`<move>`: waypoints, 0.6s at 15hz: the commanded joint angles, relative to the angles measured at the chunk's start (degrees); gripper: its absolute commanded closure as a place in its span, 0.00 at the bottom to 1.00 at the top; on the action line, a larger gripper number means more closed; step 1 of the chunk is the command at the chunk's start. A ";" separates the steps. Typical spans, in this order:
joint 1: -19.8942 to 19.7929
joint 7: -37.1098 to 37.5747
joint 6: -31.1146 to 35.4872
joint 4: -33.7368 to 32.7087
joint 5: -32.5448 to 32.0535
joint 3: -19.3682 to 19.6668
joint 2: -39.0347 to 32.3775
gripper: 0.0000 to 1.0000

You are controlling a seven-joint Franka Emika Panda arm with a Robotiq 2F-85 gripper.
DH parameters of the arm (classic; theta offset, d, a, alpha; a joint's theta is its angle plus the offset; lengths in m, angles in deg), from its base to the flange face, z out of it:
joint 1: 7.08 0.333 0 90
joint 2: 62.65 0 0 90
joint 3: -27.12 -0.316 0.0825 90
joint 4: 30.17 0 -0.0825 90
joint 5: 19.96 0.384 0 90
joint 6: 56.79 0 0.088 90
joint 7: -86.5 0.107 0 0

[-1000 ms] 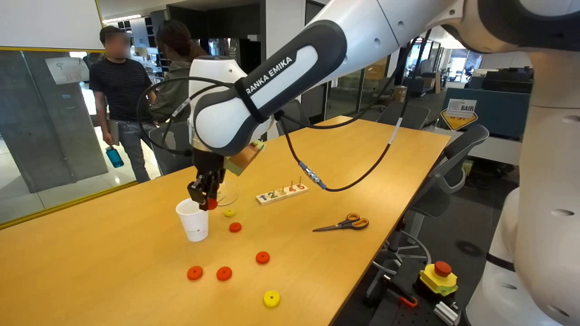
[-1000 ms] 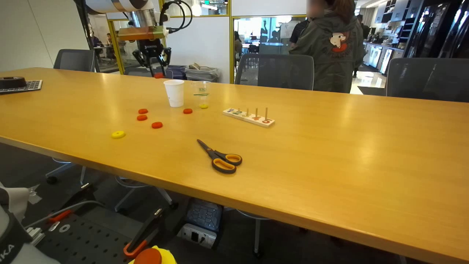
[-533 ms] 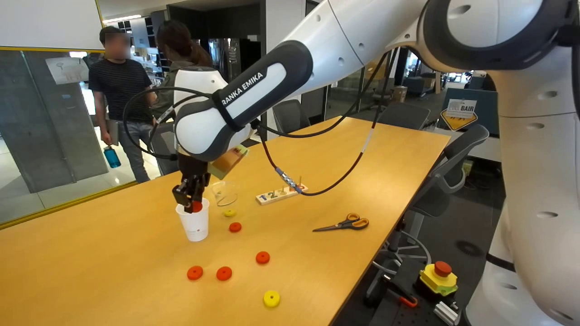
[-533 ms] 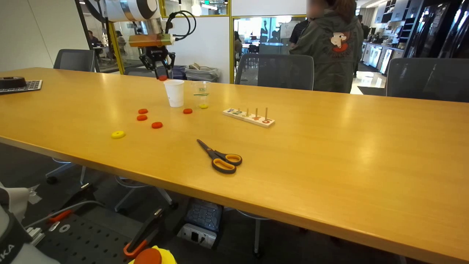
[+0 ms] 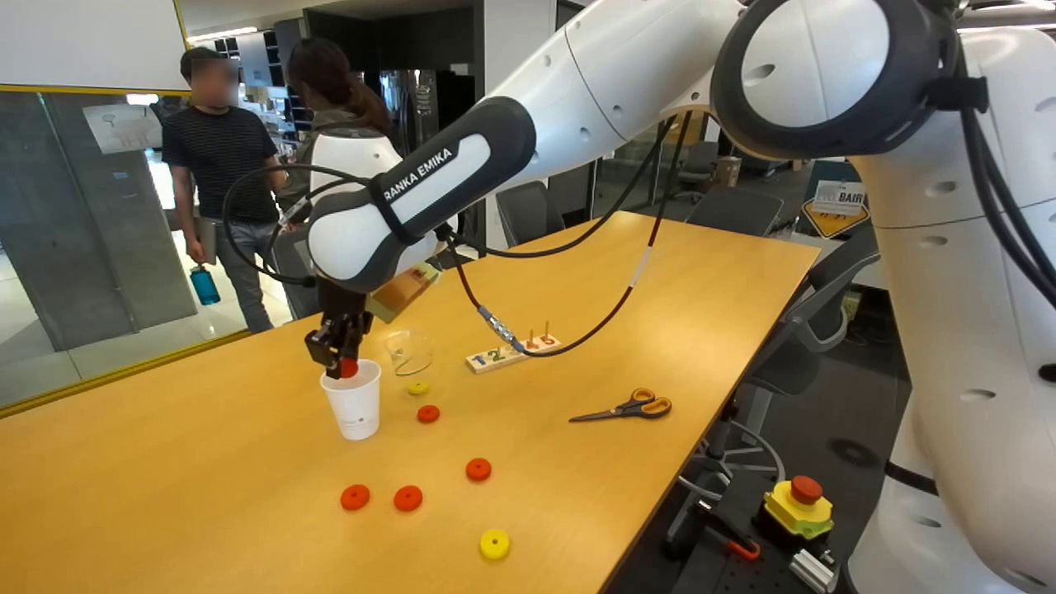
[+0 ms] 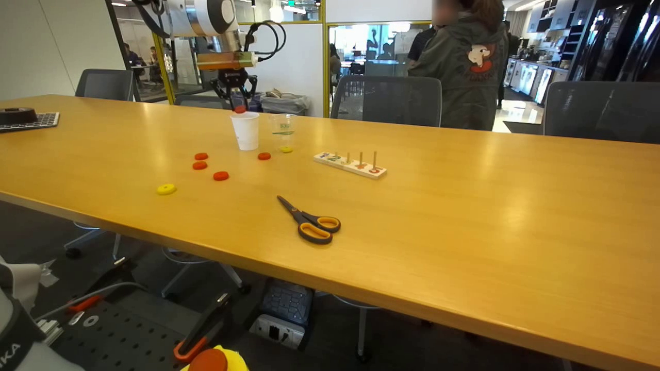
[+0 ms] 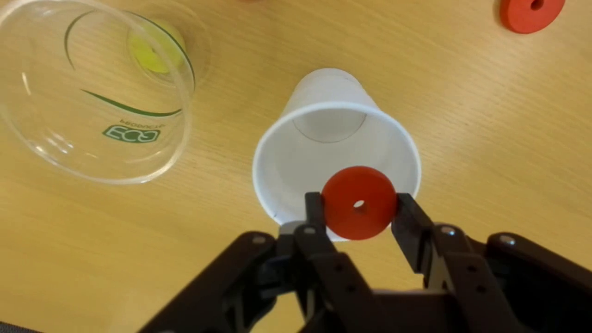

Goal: Put one yellow block in the clear cup then put the orange blocks in the white cup, then put the last yellow block in the clear cup

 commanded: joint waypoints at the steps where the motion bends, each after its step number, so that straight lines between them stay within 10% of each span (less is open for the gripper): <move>1: 0.18 -0.66 -2.31 -4.45 -0.11 0.56 -2.58 0.33; 9: 0.57 -0.45 -8.49 -2.47 -0.57 0.60 0.64 0.00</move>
